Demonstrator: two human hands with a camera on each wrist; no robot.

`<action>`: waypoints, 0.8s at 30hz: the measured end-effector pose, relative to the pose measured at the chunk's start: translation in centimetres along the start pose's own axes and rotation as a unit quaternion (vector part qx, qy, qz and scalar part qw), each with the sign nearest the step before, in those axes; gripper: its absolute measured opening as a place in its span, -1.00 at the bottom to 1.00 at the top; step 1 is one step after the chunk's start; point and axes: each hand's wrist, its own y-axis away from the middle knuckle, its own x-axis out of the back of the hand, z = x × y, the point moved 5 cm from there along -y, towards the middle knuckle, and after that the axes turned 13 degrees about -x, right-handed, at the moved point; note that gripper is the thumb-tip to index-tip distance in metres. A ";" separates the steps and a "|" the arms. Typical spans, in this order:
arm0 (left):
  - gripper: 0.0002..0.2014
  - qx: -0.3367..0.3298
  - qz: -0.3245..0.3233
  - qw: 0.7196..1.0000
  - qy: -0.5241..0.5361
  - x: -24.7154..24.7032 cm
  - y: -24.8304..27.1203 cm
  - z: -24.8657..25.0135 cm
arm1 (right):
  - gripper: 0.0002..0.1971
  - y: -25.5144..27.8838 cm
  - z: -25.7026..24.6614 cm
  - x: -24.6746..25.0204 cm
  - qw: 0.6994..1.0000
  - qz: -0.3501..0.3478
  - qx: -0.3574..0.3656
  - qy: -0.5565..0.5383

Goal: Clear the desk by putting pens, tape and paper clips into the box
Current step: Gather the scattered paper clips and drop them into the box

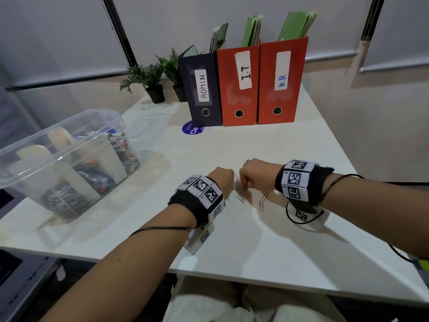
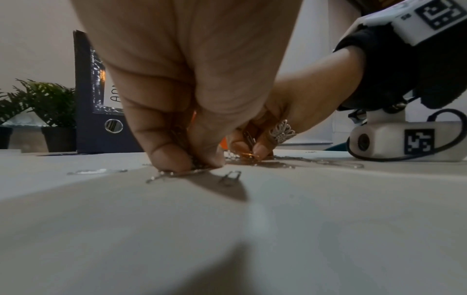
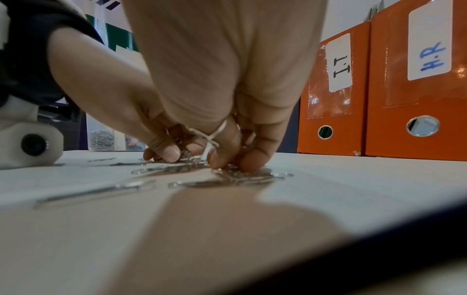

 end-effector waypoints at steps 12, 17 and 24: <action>-0.85 0.061 0.109 0.988 0.092 2.3 1.4 -3.2 | -0.75 -0.3 -0.5 -0.1 0.999 0.023 0.032 -0.003; -0.92 0.081 0.157 0.978 0.112 4.0 3.9 -5.3 | -0.80 -0.4 -0.2 0.4 0.999 0.013 0.022 -0.045; -0.94 0.170 0.297 0.933 0.116 11.0 13.0 -11.6 | -0.84 -1.8 -3.9 4.6 0.990 0.057 0.039 -0.124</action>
